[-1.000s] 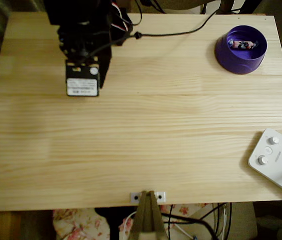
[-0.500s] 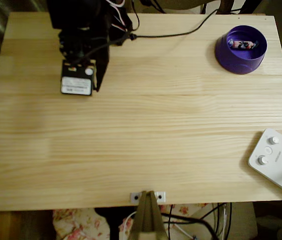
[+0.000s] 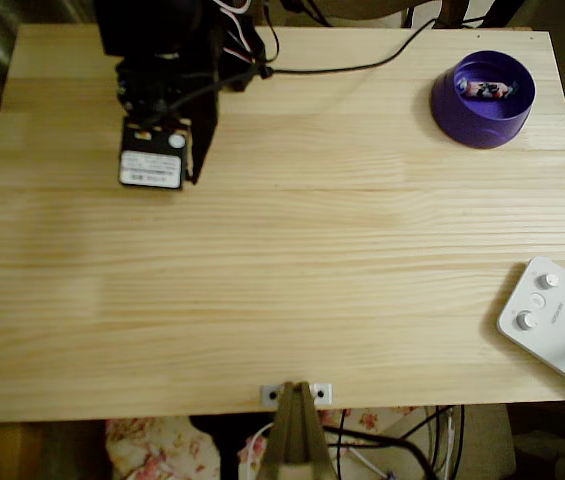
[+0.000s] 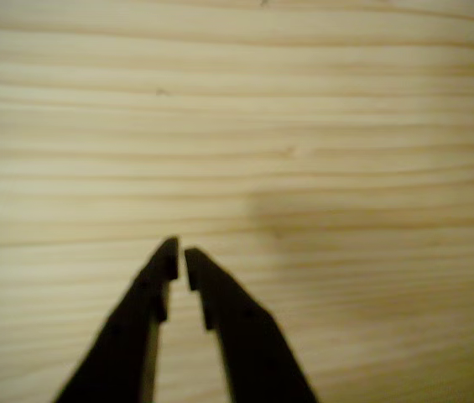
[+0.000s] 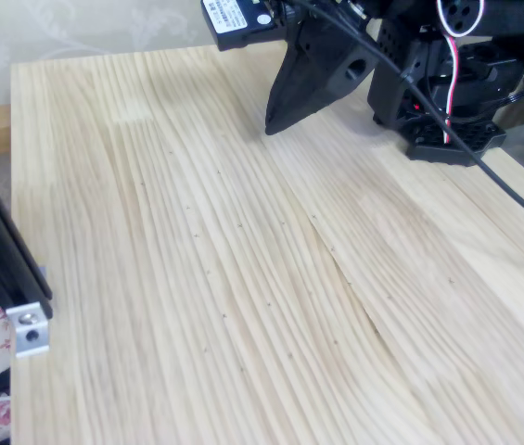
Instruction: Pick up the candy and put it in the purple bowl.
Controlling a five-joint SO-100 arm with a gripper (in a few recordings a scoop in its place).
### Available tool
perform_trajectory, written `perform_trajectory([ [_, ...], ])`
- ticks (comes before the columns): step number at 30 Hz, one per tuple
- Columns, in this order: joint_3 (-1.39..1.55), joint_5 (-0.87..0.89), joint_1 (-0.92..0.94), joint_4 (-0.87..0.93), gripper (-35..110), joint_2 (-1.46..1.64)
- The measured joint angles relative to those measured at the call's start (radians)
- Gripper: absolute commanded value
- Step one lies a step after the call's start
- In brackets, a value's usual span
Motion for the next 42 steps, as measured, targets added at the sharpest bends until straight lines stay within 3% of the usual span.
perform_trajectory([
  [42, 0.000, 0.084, 0.066, 0.000, -1, 0.000],
])
